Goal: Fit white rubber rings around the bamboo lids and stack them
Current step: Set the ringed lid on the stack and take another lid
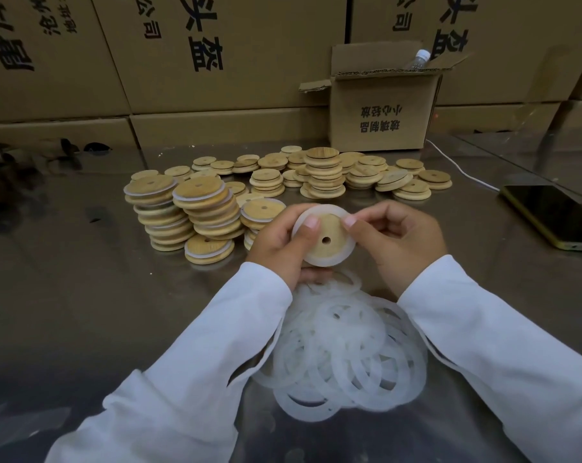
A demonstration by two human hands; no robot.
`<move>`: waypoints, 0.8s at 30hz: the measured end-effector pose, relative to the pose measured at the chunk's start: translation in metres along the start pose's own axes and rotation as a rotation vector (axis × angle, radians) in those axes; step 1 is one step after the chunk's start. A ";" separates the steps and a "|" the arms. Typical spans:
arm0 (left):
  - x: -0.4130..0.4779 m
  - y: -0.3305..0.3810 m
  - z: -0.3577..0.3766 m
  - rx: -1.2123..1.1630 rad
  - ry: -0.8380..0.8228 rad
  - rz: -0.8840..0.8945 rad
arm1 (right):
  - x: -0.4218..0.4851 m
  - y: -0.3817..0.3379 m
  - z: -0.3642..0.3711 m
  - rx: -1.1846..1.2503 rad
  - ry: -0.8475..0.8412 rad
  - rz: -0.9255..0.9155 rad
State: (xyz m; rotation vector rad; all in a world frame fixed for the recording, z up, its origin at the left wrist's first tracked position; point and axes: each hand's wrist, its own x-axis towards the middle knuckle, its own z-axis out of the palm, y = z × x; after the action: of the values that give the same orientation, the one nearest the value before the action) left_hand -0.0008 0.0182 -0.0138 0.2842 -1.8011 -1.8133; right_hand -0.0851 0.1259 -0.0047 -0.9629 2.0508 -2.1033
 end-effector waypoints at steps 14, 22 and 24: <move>-0.001 0.002 -0.002 -0.083 0.011 0.019 | 0.004 -0.003 -0.004 0.028 -0.052 -0.053; 0.002 0.000 0.001 -0.235 0.052 -0.033 | -0.007 0.001 0.001 -0.044 -0.012 -0.104; 0.002 -0.001 0.001 -0.285 0.039 -0.042 | -0.006 0.003 0.002 -0.064 0.034 -0.093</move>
State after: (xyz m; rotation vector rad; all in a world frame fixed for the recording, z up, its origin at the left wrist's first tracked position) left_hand -0.0033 0.0181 -0.0139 0.2457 -1.4958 -2.0492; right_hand -0.0801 0.1263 -0.0103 -1.0582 2.1416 -2.1243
